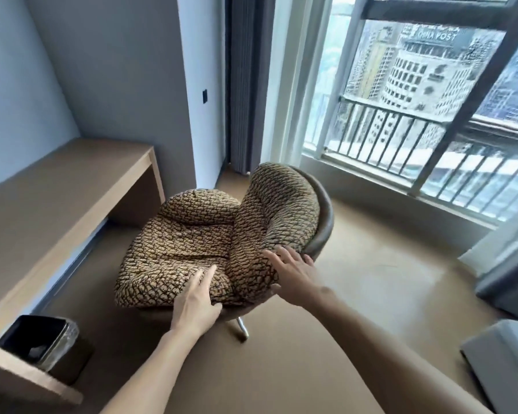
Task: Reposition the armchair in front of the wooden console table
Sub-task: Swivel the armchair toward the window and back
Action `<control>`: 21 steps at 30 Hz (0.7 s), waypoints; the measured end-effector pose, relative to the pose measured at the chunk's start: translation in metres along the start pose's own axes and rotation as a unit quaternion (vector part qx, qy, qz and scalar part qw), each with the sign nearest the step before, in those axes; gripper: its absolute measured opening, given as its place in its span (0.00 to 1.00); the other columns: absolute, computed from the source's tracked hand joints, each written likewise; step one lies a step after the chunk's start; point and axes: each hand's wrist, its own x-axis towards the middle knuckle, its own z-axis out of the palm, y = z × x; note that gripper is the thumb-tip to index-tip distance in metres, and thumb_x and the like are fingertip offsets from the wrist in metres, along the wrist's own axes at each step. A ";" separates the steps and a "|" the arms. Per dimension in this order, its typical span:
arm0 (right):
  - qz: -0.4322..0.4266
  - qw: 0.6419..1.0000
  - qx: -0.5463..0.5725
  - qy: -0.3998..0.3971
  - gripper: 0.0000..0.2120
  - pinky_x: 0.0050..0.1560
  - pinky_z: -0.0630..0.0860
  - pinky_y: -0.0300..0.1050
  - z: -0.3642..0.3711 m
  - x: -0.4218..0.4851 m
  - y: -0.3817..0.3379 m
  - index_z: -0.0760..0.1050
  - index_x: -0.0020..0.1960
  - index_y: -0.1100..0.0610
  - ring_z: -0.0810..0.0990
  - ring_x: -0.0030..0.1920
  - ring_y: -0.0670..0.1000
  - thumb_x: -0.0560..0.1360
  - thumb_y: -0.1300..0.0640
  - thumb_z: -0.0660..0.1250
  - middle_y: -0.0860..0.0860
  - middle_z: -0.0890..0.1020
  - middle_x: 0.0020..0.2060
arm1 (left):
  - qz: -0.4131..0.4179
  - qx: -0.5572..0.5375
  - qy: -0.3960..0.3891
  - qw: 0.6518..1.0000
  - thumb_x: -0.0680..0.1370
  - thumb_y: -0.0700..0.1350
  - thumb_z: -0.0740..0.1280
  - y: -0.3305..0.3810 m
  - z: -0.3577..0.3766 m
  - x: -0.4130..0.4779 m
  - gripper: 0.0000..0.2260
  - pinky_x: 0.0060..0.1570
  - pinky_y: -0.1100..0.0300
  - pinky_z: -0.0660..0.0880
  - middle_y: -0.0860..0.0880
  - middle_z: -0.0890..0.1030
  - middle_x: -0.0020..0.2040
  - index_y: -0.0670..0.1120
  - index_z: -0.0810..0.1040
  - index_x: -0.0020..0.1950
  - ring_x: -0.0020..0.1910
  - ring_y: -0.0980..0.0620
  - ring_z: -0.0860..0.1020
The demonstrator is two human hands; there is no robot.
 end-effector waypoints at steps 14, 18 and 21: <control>-0.005 1.000 -0.009 -0.002 0.38 0.75 0.56 0.67 -0.072 0.094 0.191 0.50 0.79 0.41 0.50 0.80 0.53 0.76 0.43 0.69 0.47 0.55 0.80 | -0.047 0.014 0.027 0.998 0.75 0.48 0.70 0.188 0.015 0.167 0.41 0.75 0.39 0.64 0.45 0.55 0.84 0.58 0.51 0.82 0.80 0.44 0.61; -0.014 1.000 0.008 0.000 0.38 0.76 0.54 0.68 -0.088 0.130 0.246 0.51 0.79 0.42 0.51 0.80 0.53 0.76 0.43 0.69 0.48 0.55 0.81 | -0.047 0.018 0.032 0.998 0.75 0.47 0.70 0.243 0.024 0.219 0.40 0.74 0.38 0.63 0.45 0.56 0.83 0.57 0.52 0.82 0.79 0.43 0.62; -0.013 1.000 0.022 -0.009 0.38 0.75 0.53 0.66 -0.096 0.152 0.286 0.52 0.79 0.43 0.51 0.80 0.54 0.76 0.44 0.69 0.49 0.55 0.80 | -0.055 0.029 0.021 0.998 0.75 0.47 0.69 0.278 0.038 0.249 0.40 0.75 0.39 0.63 0.46 0.56 0.83 0.57 0.52 0.82 0.80 0.43 0.61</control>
